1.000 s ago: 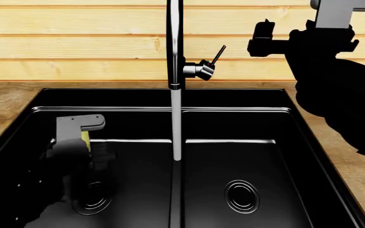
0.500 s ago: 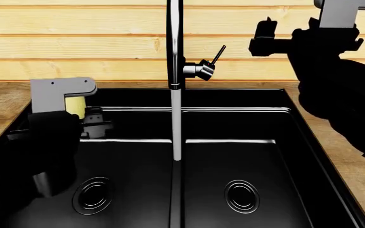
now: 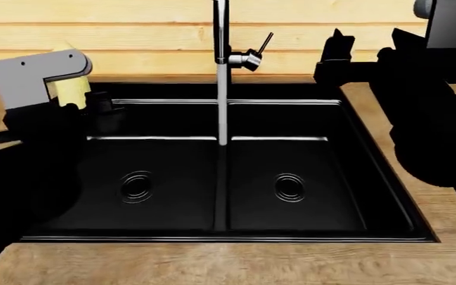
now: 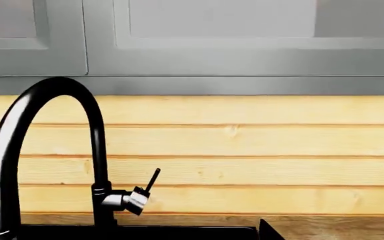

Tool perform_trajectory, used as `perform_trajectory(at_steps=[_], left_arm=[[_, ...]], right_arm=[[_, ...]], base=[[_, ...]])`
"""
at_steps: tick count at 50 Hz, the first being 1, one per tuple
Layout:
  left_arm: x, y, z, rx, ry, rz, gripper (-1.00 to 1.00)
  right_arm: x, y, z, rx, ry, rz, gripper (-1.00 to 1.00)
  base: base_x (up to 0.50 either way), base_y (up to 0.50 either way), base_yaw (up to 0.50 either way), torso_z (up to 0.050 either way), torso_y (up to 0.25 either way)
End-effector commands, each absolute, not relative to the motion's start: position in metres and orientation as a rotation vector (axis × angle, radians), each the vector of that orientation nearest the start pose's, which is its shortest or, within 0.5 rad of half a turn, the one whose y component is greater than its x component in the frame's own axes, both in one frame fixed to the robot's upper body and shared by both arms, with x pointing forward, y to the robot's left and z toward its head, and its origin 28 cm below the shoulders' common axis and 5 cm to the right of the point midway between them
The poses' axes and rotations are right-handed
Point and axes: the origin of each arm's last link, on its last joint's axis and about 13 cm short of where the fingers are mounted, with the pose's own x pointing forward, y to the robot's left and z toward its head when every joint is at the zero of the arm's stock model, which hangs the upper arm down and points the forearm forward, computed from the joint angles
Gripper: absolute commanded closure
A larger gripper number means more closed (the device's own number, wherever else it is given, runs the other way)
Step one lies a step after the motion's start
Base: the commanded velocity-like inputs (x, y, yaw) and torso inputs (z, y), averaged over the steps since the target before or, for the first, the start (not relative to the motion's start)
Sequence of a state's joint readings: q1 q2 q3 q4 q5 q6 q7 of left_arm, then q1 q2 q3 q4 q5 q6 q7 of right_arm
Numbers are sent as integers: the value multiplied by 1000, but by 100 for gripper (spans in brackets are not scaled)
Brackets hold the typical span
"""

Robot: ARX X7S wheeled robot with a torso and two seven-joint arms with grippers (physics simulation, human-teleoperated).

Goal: Pick the pears and eggplants from the sink and place them in one bowl. Place the corn in the other bowl. Then turn off the sink faucet.

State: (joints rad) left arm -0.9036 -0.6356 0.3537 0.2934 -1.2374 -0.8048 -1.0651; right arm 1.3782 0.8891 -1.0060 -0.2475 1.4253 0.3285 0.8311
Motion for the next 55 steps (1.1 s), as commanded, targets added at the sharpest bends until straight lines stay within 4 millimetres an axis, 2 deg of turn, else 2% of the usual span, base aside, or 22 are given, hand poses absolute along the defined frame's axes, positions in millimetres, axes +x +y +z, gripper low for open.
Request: perform_trajectory(at_steps=[1,11,24,31,34,40,45,55], left_arm=[[267,238,260,-124,-68,247,100],[247,232,261,-117,-173,207,100],[218,228,261,-114,-268,155,100],[190,225,250,-93,-390,106,100],[185,227,244,-87,-413,121,100],[177,230,232,-41,-432,118,100],[170,227,232,-22,-460,92,100],[169,229,233,-33,-468,100,100]], right_arm=[[248,-129,292,-14,-175,46,-100],[225,-120,277,-43,-249,66,-100],[174,-108,269,-45,-391,101,-100],[153,-104,252,-17,-458,114,-100],[151,-103,243,-5,-468,119,-100],[159,-104,228,10,-456,128,-100],[158,-101,228,-9,-455,134,-100],[157,-100,228,-23,-456,140,-100]], base=[[-500,133,0,0,0],[-296,367,0,0,0],[20,500,0,0,0],[93,500,0,0,0],[94,500,0,0,0],[96,500,0,0,0],[60,500,0,0,0],[-97,500,0,0,0]])
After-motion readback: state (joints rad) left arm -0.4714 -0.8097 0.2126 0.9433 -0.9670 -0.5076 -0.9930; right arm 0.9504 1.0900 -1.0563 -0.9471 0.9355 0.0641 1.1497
